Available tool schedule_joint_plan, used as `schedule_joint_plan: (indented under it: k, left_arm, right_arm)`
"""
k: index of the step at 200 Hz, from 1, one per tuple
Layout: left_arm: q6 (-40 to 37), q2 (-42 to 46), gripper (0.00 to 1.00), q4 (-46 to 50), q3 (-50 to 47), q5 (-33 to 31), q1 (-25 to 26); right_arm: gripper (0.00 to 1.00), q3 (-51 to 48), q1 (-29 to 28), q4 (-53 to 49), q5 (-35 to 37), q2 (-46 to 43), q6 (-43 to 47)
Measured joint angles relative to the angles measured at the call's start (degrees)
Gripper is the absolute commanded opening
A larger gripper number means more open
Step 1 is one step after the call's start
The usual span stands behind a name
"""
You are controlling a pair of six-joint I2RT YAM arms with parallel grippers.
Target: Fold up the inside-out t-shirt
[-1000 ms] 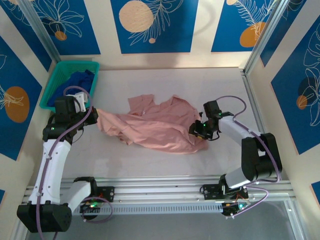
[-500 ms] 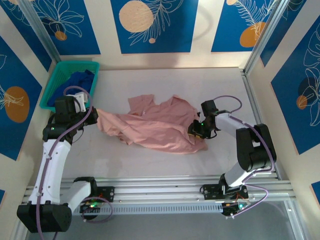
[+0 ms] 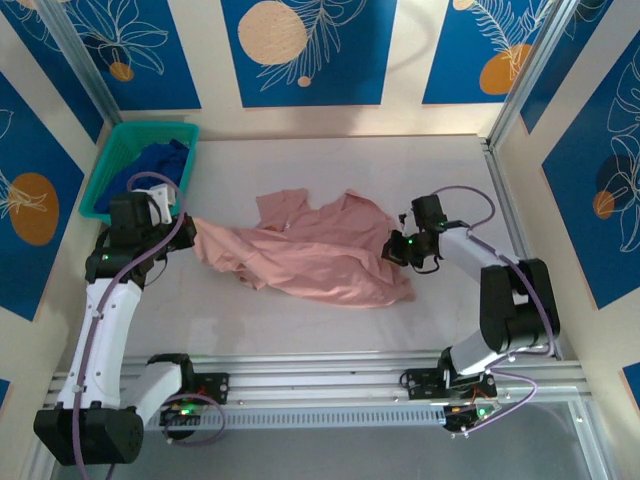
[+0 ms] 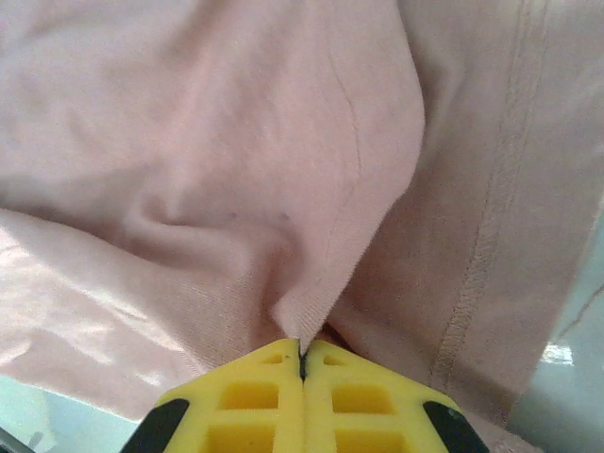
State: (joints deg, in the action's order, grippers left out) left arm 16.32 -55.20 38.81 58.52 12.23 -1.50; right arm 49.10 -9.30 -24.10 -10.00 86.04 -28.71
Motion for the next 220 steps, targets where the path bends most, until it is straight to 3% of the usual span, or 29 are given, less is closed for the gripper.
schedule_joint_plan:
  k: [51, 150, 185, 220]
  left_arm:
    - [0.0, 0.0, 0.0, 0.0, 0.0, 0.0, 0.0]
    - [3.3, 0.0, 0.0, -0.5, 0.9, 0.0, 0.0]
    - [5.7, 0.4, 0.0, -2.3, 1.3, 1.4, 0.0]
    - [7.1, 1.0, 0.0, -3.3, 1.3, 2.8, 0.0]
  right_arm:
    - [0.0, -0.9, 3.4, 0.1, 1.0, -7.5, 1.3]
    - [0.0, 1.2, 4.7, 2.0, -1.3, -10.4, 0.6]
    - [0.0, 8.7, 3.6, 2.1, -2.0, -0.3, 1.0]
    - [0.11, 10.4, 3.6, 1.8, -1.8, 11.3, 1.9]
